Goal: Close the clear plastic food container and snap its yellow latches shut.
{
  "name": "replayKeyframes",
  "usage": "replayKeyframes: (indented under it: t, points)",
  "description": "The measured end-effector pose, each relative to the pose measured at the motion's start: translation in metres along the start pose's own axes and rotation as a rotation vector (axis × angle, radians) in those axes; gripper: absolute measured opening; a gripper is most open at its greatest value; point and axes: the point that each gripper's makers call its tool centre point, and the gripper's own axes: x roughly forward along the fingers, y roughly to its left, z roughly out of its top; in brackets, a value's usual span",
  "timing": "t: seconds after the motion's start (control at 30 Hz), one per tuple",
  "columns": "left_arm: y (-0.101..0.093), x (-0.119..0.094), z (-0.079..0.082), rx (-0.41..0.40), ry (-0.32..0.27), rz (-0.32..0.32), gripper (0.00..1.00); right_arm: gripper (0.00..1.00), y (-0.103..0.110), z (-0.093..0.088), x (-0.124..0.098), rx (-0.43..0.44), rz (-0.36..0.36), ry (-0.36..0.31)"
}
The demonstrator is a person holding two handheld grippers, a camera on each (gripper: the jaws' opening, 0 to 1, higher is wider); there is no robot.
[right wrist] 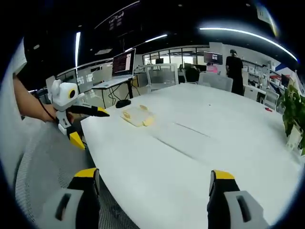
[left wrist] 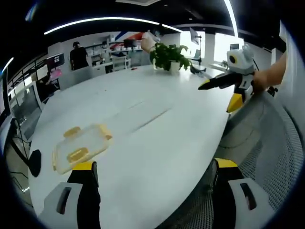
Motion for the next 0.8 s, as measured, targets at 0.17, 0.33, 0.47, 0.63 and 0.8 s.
replayKeyframes:
  t: [0.17,0.33,0.47,0.63,0.8]
  points:
    - [-0.0003,-0.0003,0.0002,-0.002,-0.001,0.0,0.99,0.96,0.0002,0.0,-0.0001,0.0,0.0,-0.001]
    - [0.0,-0.0006,0.0006,-0.003,-0.003,0.002,0.99,0.96,0.0001,0.0,-0.0001,0.0,0.0,-0.001]
    - [0.0003,-0.0008,0.0005,-0.003,-0.002,0.004,0.98,0.95,0.0005,-0.0001,-0.0002,0.0,0.001,0.0]
    - [0.0008,-0.0004,-0.0002,-0.004,-0.002,0.004,0.98,0.95,0.0005,-0.0001,-0.0003,0.001,0.001,0.0]
    - [0.0009,-0.0007,0.0003,-0.005,-0.004,0.005,0.99,0.95,0.0005,-0.0002,-0.0005,0.0,0.001,0.001]
